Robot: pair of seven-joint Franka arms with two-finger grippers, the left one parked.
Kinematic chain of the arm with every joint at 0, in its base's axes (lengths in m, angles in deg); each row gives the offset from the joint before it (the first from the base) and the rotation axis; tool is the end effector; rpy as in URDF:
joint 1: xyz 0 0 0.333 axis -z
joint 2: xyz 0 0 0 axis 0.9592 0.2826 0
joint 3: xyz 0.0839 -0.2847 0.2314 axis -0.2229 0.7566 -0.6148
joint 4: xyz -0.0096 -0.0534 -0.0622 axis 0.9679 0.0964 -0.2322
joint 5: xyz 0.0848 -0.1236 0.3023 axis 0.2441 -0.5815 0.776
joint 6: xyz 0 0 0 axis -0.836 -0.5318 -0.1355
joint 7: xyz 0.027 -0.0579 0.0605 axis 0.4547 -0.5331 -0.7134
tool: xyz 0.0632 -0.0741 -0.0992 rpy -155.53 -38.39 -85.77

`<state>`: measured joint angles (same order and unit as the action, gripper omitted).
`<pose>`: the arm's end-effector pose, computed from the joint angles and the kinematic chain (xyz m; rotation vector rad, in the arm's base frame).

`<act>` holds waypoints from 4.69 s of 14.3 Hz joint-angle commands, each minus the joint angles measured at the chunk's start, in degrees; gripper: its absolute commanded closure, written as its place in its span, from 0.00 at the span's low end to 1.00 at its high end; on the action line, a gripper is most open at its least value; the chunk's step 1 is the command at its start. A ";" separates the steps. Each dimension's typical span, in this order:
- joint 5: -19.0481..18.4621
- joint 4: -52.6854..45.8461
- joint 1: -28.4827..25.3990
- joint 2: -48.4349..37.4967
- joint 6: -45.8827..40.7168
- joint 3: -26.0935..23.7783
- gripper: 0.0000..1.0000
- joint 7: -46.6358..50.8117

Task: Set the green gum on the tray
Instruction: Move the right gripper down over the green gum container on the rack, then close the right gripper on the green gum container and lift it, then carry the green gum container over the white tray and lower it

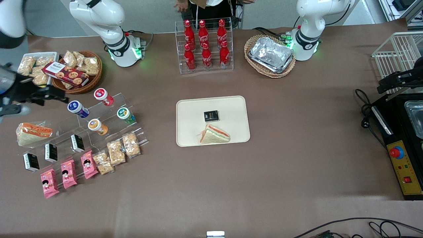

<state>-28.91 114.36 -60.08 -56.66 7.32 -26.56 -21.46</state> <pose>0.4585 -0.0167 0.6144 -3.0528 -0.0163 0.1609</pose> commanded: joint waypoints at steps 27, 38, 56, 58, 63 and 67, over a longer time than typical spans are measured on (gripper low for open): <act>2.37 36.94 -14.03 -1.91 41.29 0.91 0.73 5.89; 1.84 5.12 -10.61 2.04 8.06 3.03 0.73 1.14; 2.46 8.83 -37.84 11.10 21.78 -0.93 0.73 44.38; 2.37 17.71 -40.39 11.36 33.82 -0.93 0.73 45.69; 2.28 24.08 -41.37 17.32 47.40 -0.84 0.73 45.79; 2.20 24.08 -41.63 23.04 53.90 -0.84 0.72 45.70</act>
<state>-26.59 138.83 -101.00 -37.31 56.58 -27.87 23.70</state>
